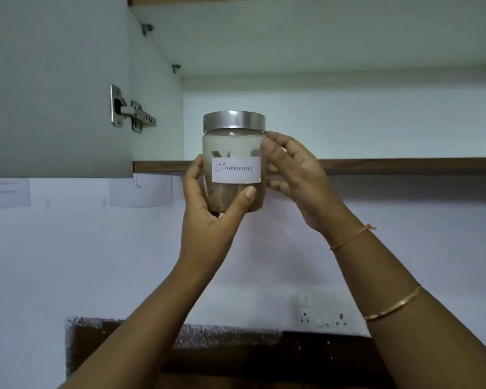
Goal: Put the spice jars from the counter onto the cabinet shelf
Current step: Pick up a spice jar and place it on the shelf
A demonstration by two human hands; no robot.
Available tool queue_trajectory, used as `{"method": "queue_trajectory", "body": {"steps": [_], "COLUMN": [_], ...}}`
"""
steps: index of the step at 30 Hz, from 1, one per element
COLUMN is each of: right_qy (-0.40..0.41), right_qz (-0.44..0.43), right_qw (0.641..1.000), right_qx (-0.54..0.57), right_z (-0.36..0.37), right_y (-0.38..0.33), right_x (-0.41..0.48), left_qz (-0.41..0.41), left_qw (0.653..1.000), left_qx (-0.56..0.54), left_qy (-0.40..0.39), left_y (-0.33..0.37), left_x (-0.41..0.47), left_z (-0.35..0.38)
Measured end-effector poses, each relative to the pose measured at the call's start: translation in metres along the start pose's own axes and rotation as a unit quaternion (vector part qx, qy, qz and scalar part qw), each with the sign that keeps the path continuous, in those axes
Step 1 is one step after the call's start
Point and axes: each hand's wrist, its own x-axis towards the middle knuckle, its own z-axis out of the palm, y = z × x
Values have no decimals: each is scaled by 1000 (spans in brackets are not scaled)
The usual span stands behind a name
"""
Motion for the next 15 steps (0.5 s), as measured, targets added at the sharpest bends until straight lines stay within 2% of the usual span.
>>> {"method": "queue_trajectory", "body": {"steps": [3, 8, 10, 13, 15], "right_qy": [-59, -10, 7, 34, 36], "right_qz": [9, 2, -2, 0, 19], "right_qw": [997, 998, 998, 997, 995], "right_qx": [-52, -57, -57, -64, -90], "right_z": [13, 34, 38, 43, 49], "right_y": [-11, -14, -11, -1, 9], "right_x": [16, 59, 76, 99, 113], "left_qz": [39, 67, 95, 149, 182], "left_qw": [999, 983, 952, 871, 829], "left_qx": [35, 172, 290, 468, 528], "left_qy": [-2, -13, -33, -18, -12], "left_y": [-1, -11, -22, -42, -58], "left_x": [29, 73, 90, 104, 108], "left_z": [1, -10, -23, -49, -69]}}
